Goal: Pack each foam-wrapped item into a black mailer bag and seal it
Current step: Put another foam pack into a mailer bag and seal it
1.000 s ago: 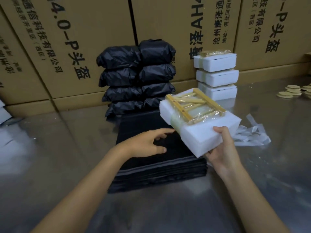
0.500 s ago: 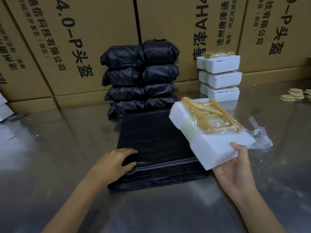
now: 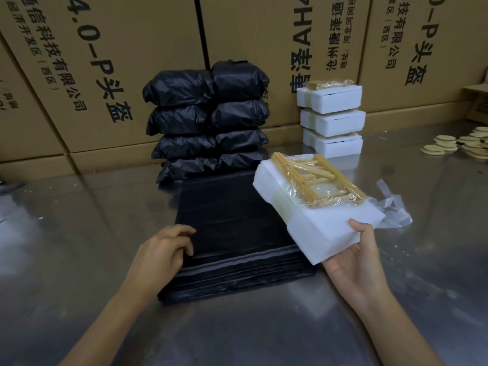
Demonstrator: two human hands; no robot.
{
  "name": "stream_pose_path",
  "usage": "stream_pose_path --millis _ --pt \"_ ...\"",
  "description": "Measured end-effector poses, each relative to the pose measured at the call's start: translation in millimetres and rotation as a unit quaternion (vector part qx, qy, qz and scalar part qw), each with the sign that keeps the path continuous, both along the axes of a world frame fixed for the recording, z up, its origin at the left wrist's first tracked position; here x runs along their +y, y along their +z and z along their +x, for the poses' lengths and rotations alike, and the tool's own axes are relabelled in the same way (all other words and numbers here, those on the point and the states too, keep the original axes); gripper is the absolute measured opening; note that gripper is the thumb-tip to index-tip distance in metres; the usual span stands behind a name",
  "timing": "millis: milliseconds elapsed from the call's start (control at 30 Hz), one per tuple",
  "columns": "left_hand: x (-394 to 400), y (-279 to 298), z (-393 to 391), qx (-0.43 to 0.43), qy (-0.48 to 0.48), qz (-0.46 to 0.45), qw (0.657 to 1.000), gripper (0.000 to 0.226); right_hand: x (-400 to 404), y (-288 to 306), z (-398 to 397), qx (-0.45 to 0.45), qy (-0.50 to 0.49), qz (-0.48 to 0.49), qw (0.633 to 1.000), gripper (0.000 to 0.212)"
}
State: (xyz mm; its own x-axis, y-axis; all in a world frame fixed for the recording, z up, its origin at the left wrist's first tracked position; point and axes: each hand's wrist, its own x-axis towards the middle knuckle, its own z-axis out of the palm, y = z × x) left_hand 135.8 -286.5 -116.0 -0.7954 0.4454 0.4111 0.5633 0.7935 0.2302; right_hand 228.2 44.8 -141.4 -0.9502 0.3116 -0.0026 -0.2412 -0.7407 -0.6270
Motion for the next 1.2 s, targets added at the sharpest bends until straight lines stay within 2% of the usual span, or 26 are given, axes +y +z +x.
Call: stream_pose_path --millis 67,300,467,633,733,833,900,1033,1100,1200 --pt "-3.1 -2.9 -3.7 -0.031 -0.006 -0.005 1.000 0.037 -0.6 0.3 0.2 -0.002 0.003 0.001 1.000 0.057" --pt "6.3 -8.9 1.1 -0.152 -0.048 0.074 0.984 0.047 -1.5 0.7 0.4 0.005 0.009 -0.011 1.000 0.055" --pt "11.6 -9.1 1.6 -0.105 -0.020 -0.029 0.994 0.035 -1.8 1.7 1.5 0.007 0.009 -0.007 1.000 0.052" --pt "17.0 -8.8 3.8 -0.127 0.022 -0.032 0.991 0.048 -1.0 1.6 1.0 0.003 0.014 0.001 1.000 0.053" --pt "18.6 -9.4 1.3 -0.140 0.074 -0.071 0.985 0.045 -1.1 1.8 1.2 0.002 0.017 0.006 1.000 0.053" --pt "21.7 -8.0 -1.9 -0.179 0.063 -0.029 0.981 0.040 -1.1 1.6 1.7 0.003 0.017 0.005 1.000 0.053" --pt "24.2 -9.1 -3.7 -0.169 0.064 -0.056 0.982 0.041 -1.1 1.3 1.6 0.003 0.017 0.007 1.000 0.053" --pt "29.7 -8.4 -4.8 -0.068 0.082 -0.208 0.972 0.044 -1.6 1.6 0.9 0.004 0.017 0.015 1.000 0.052" --pt "32.3 -5.5 -5.1 -0.046 0.071 -0.216 0.973 0.039 -1.4 0.8 1.3 0.006 0.019 0.013 1.000 0.051" --pt "33.7 -2.3 -5.3 -0.051 0.060 -0.178 0.981 0.036 -0.9 -0.5 0.7 0.009 0.020 0.013 1.000 0.052"
